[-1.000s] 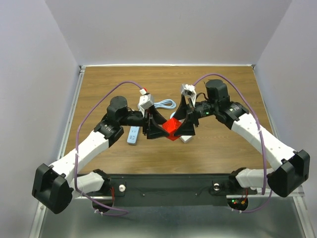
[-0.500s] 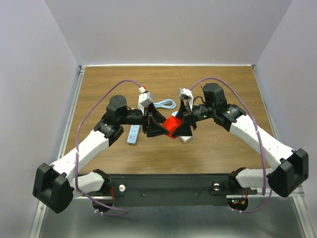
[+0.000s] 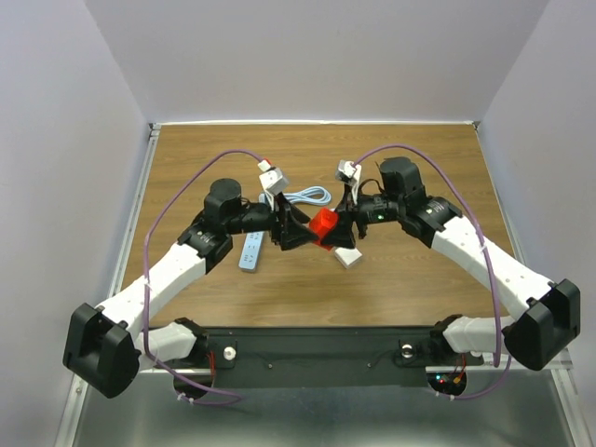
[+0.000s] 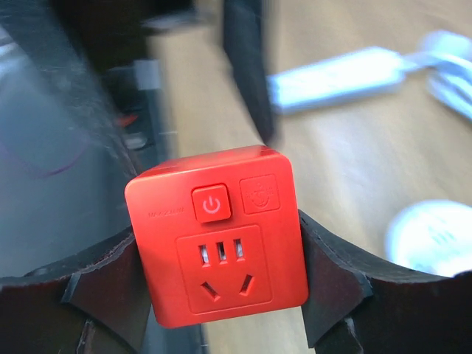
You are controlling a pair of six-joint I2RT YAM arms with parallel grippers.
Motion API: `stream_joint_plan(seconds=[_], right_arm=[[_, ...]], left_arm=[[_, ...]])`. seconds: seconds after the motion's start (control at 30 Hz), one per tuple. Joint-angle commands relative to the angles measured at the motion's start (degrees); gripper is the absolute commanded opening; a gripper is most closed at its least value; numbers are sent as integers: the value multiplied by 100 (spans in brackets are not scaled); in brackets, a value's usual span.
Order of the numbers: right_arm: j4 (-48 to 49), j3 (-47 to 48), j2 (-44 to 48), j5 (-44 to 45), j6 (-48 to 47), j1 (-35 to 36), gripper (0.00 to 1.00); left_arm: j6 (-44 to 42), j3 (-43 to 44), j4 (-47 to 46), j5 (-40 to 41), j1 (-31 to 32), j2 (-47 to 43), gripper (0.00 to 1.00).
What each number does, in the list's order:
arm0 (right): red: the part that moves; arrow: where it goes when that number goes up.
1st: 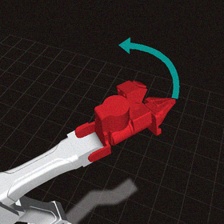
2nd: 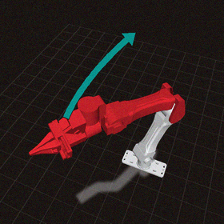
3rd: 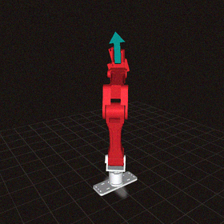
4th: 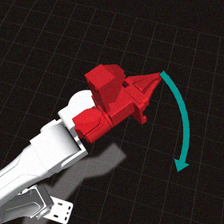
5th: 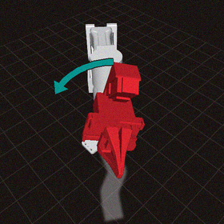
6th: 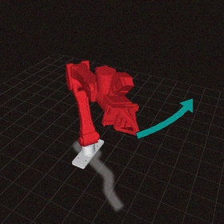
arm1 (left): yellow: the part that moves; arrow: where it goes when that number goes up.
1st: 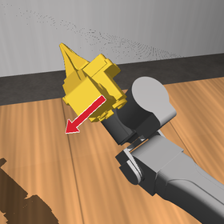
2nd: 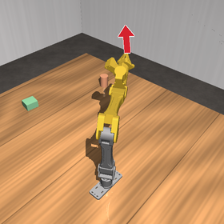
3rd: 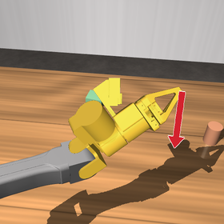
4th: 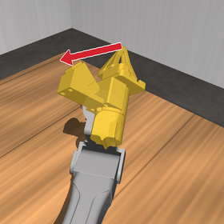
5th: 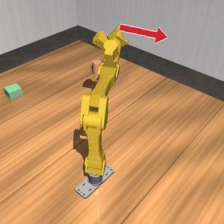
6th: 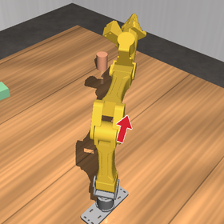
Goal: Insert the plug
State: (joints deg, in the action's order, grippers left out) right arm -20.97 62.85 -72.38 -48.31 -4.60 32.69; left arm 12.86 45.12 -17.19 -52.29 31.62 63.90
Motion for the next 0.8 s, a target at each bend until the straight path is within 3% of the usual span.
stream_joint_plan(seconds=[0.0, 0.2, 0.43, 0.6, 0.77], right_arm=[[172, 43, -4, 1638, 152, 1, 0], [243, 148, -320, 2388, 153, -122, 0], [295, 491, -777, 2230, 38, -131, 0], [339, 605, -927, 2168, 64, -131, 0], [348, 632, -918, 2089, 65, -122, 0]], left_arm=[[102, -90, 330, 1739, -269, -26, 76], [348, -329, 488, 2942, -498, -80, 83], [1033, -39, 1867, 5875, -525, 597, 83], [1420, -144, 2202, 6362, -490, 922, 88], [1588, -408, 2106, 6951, -463, 537, 89]])
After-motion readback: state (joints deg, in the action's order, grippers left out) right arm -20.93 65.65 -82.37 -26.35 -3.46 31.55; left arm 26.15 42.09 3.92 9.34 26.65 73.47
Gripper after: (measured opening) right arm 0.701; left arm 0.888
